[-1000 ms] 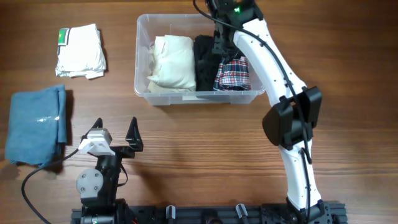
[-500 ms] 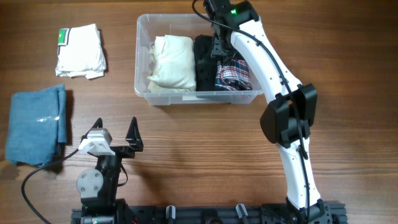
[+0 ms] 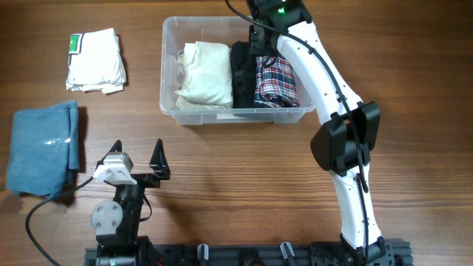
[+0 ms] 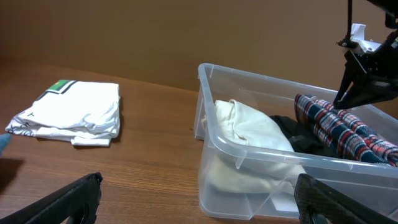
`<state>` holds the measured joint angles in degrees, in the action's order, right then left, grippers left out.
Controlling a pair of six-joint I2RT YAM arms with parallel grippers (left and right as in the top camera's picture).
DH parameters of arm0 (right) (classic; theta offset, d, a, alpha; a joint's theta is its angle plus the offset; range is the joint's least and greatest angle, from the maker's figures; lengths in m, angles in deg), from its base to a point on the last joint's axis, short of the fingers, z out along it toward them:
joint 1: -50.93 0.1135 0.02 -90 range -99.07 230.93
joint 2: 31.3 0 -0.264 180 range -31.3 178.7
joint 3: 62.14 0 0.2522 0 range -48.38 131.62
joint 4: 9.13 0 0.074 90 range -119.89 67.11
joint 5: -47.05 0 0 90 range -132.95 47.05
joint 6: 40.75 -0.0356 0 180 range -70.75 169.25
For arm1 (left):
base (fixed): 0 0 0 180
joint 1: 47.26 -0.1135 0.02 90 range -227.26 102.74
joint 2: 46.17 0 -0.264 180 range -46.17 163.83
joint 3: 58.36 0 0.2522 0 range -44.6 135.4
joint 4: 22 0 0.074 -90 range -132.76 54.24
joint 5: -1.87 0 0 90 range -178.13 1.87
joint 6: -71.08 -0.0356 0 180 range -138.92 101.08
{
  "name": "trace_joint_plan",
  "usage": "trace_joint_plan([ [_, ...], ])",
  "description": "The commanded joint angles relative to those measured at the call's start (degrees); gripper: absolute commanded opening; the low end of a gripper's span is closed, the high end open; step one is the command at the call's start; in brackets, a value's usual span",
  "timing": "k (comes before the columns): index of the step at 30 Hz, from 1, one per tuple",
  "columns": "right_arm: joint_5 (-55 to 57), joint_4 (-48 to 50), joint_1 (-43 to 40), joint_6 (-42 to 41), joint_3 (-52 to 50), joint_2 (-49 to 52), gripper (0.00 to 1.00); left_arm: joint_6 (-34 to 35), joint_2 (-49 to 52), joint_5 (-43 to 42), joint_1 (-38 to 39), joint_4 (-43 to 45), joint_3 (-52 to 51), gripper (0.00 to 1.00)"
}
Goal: Pack container
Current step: 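Lower the plaid cloth into the box's right side, pressing it down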
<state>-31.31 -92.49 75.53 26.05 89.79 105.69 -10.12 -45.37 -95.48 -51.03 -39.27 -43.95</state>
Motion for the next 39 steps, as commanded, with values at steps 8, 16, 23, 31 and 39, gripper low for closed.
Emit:
trace_joint_plan([
  [8,-12.24,2.82,-0.24,-1.05,-6.84,3.37,0.09,-1.11,-0.42,0.35,-0.22,-0.22,-0.33,1.0],
  [16,-13.68,5.2,-0.22,-2.49,-13.03,3.8,0.09,-1.11,-0.42,0.33,-0.22,-0.22,-0.33,1.0],
  [23,-11.3,0.92,-0.35,-0.28,-8.5,-3.39,0.13,-1.11,-0.42,0.35,-0.22,-0.22,-0.33,1.0],
  [31,-11.69,-11.06,-0.02,2.25,-9.64,-9.6,0.14,-1.11,-0.42,0.35,-0.22,-0.22,-0.33,1.0],
  [39,-14.84,-7.48,2.86,3.56,-23.89,-9.6,0.15,-1.11,-0.42,0.35,-0.22,-0.22,-0.33,1.0],
])
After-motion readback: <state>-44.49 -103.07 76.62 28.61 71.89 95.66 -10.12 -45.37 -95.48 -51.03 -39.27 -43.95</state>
